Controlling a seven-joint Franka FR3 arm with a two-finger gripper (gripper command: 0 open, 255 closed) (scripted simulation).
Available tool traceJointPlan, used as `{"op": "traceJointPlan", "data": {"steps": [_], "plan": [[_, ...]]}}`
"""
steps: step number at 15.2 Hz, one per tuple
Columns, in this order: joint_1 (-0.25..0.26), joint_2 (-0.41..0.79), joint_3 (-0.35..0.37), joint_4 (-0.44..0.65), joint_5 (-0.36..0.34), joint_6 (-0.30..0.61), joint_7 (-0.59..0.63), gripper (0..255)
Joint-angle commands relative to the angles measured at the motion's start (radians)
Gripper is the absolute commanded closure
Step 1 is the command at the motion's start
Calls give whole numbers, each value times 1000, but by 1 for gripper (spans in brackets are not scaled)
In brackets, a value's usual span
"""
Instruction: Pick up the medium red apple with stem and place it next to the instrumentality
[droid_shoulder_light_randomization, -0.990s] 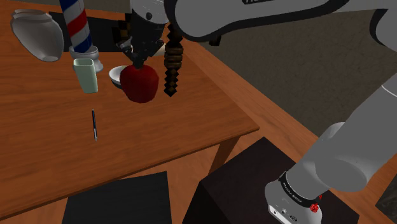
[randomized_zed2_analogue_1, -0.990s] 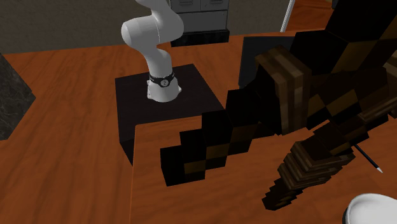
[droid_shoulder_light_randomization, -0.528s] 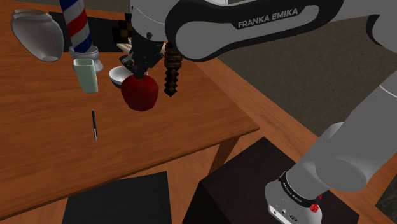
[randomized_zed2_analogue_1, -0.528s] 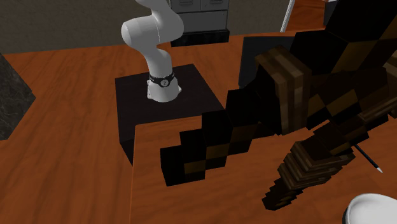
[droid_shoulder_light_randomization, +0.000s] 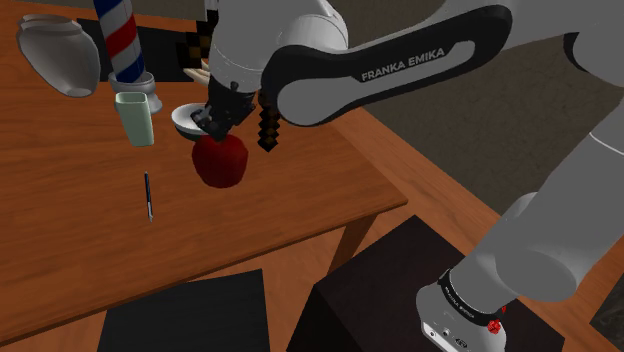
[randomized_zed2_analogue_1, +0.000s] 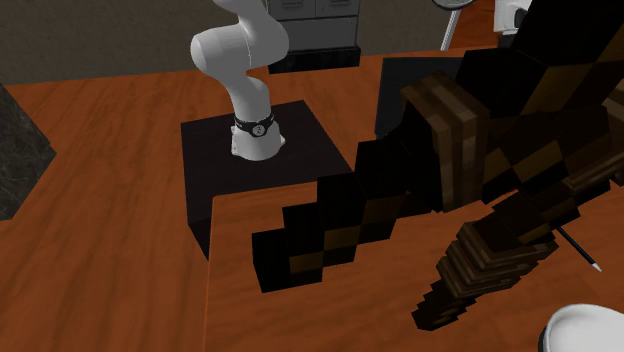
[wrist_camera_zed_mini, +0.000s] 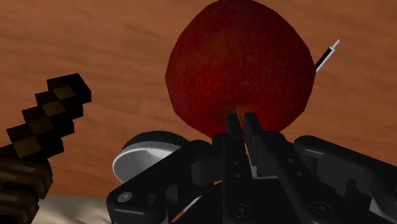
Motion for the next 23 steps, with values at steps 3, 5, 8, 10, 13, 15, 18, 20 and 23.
{"op": "traceJointPlan", "data": {"steps": [3, 5, 8, 10, 13, 15, 18, 20, 23], "plan": [[1, 19, -3, -34, -32, 47, 31, 255], [2, 31, -5, -48, -51, 69, 48, 255], [5, 52, -10, -65, -82, 100, 75, 255], [7, 66, -14, -76, -104, 121, 94, 255], [11, 83, -19, -87, -131, 143, 117, 255], [11, 83, -19, -87, -130, 143, 117, 255], [11, 83, -19, -87, -131, 143, 117, 255], [11, 83, -19, -87, -131, 143, 117, 0], [11, 83, -19, -87, -131, 143, 117, 0]]}}
